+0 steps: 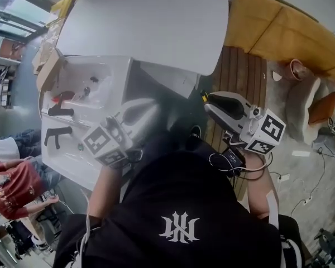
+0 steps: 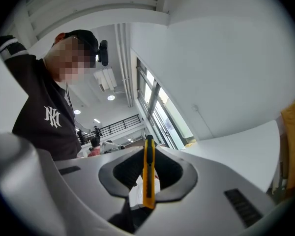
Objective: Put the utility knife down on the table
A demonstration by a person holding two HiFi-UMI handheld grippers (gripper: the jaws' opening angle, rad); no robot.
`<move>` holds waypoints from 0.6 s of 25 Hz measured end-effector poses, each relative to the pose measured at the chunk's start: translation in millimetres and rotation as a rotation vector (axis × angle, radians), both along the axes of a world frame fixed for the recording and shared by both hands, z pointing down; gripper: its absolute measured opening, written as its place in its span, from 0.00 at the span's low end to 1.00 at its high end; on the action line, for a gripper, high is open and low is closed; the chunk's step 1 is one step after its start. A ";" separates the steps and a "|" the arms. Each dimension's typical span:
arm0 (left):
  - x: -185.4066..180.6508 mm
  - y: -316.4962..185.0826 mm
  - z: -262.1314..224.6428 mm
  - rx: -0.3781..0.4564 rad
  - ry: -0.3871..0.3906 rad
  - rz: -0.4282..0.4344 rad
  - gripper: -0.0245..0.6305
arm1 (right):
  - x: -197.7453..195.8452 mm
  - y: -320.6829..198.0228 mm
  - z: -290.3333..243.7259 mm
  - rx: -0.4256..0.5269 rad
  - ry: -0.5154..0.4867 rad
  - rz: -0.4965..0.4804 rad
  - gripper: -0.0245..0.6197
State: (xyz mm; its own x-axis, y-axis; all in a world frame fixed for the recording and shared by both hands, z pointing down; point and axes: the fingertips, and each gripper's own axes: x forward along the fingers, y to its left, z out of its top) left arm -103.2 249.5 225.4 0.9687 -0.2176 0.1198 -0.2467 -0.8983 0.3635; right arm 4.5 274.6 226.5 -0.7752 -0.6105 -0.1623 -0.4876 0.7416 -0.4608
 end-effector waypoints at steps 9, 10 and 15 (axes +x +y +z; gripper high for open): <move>14.2 -82.0 22.8 -0.033 -0.005 -0.027 0.05 | 24.9 -78.6 20.9 -0.047 -0.002 0.008 0.13; 13.7 -90.8 26.6 -0.038 0.001 -0.021 0.05 | 25.4 -86.7 21.5 -0.050 0.005 0.016 0.13; 20.4 -156.3 30.5 -0.060 0.057 0.009 0.05 | 34.4 -144.3 15.8 -0.086 0.014 0.093 0.13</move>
State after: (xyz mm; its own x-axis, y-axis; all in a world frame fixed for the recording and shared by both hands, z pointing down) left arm -82.8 93.2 255.9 0.9762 -0.2028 0.0769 -0.2160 -0.8767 0.4298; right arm 38.9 130.3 242.3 -0.7164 -0.6911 -0.0957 -0.5592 0.6508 -0.5136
